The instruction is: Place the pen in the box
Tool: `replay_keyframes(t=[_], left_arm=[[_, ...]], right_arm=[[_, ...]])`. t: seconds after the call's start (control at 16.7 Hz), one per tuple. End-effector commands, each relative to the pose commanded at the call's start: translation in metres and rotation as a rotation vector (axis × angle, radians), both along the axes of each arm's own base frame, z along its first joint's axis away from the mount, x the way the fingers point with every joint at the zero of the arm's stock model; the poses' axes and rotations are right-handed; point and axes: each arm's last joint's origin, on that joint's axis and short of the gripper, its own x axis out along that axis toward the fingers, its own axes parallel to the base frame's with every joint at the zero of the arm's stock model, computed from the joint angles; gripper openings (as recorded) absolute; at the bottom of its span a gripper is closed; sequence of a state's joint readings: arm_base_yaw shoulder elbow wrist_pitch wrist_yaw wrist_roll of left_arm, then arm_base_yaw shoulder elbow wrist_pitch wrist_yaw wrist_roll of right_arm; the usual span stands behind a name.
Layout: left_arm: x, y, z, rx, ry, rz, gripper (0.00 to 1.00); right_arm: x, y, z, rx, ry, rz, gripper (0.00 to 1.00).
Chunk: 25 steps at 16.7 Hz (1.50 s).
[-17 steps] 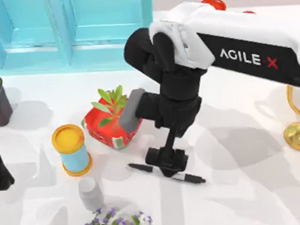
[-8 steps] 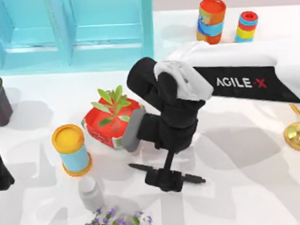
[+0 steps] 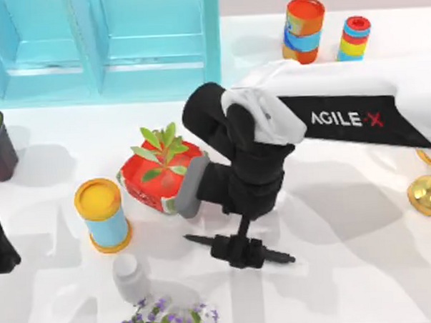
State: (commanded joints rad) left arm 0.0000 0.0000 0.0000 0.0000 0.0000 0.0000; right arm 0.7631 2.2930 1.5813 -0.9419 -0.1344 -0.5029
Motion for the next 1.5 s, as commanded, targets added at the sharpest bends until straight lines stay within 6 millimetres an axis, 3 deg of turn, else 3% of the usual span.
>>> replay_keyframes(t=[0.48, 0.96, 1.02, 1.2, 1.5], left_arm=[[0.000, 0.000, 0.000, 0.000, 0.000, 0.000, 1.00], [0.000, 0.000, 0.000, 0.000, 0.000, 0.000, 1.00], [0.000, 0.000, 0.000, 0.000, 0.000, 0.000, 1.00], [0.000, 0.000, 0.000, 0.000, 0.000, 0.000, 1.00], [0.000, 0.000, 0.000, 0.000, 0.000, 0.000, 1.00]], right_arm=[[0.000, 0.000, 0.000, 0.000, 0.000, 0.000, 0.02], [0.000, 0.000, 0.000, 0.000, 0.000, 0.000, 0.00], [0.010, -0.004, 0.031, 0.012, -0.105, 0.007, 0.00], [0.011, -0.001, 0.043, 0.017, -0.106, 0.013, 0.00], [0.012, -0.001, 0.100, 0.005, -0.093, 0.008, 0.00]])
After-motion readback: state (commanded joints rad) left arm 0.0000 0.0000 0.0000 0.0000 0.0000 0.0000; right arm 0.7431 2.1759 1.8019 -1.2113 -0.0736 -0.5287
